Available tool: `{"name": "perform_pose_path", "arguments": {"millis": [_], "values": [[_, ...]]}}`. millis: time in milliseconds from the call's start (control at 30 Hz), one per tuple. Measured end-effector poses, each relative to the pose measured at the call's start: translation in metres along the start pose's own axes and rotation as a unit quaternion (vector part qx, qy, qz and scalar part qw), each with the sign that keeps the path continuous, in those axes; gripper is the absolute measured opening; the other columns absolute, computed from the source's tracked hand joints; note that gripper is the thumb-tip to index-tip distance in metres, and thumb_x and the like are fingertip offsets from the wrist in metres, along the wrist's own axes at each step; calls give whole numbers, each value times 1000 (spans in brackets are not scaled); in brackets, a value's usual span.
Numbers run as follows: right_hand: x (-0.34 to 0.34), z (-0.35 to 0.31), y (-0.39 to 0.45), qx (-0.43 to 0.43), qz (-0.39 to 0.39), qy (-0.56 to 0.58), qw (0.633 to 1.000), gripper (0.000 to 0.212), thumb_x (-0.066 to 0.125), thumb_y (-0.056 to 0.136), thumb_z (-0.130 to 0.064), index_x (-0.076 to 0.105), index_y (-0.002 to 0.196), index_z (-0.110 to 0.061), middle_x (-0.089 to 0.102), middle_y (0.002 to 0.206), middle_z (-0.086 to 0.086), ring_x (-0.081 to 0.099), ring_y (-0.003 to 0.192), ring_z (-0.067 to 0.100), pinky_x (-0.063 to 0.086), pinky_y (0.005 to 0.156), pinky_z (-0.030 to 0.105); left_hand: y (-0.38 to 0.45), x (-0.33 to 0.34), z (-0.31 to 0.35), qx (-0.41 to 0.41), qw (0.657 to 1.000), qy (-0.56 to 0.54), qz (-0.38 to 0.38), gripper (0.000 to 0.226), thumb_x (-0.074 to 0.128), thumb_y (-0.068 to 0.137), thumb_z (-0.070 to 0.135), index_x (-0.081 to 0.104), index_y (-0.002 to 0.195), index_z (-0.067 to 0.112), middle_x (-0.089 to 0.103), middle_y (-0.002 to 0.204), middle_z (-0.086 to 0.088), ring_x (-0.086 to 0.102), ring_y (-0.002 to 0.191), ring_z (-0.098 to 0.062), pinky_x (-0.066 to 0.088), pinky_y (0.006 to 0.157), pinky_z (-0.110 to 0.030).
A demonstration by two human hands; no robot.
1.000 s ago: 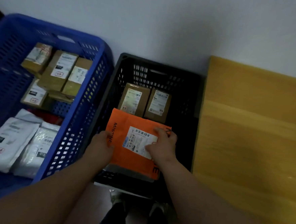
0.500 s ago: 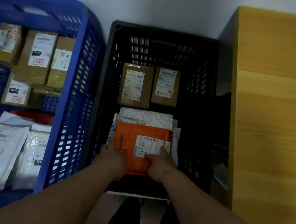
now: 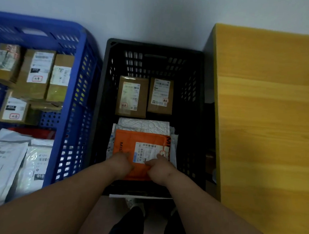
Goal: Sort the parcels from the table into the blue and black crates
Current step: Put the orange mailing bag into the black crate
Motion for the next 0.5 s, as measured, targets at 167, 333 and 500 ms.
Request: {"name": "perform_pose_path", "arguments": {"millis": [167, 333, 500], "values": [[-30, -22, -42, -50, 45, 28, 997, 45, 51, 97, -20, 51, 141, -22, 38, 152, 8, 42, 135, 26, 36, 111, 29, -34, -12, 27, 29, 998, -20, 61, 47, 47, 100, 23, 41, 145, 15, 45, 145, -12, 48, 128, -27, 40, 106, -34], [-76, -27, -104, -117, 108, 86, 983, 38, 52, 95, -16, 60, 132, -19, 56, 138, 6, 57, 114, 20, 43, 81, 22, -77, -13, 69, 73, 988, -21, 131, 43, 48, 98, 21, 47, 141, 12, 53, 139, -13, 54, 120, -26, 45, 97, -32], [-122, 14, -189, -165, 189, 132, 959, 34, 54, 95, -25, 62, 127, -17, 57, 133, 3, 57, 100, 16, 46, 73, 17, -128, 17, 137, 95, 980, -21, 171, 52, 47, 99, 31, 36, 148, 16, 43, 148, -11, 54, 120, -25, 46, 94, -30]]}}
Point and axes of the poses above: each hand's wrist, its own y-axis towards the middle knuckle, its own x-axis out of the palm, z = x × y, the point moved 5 cm from there along y, towards the middle knuckle
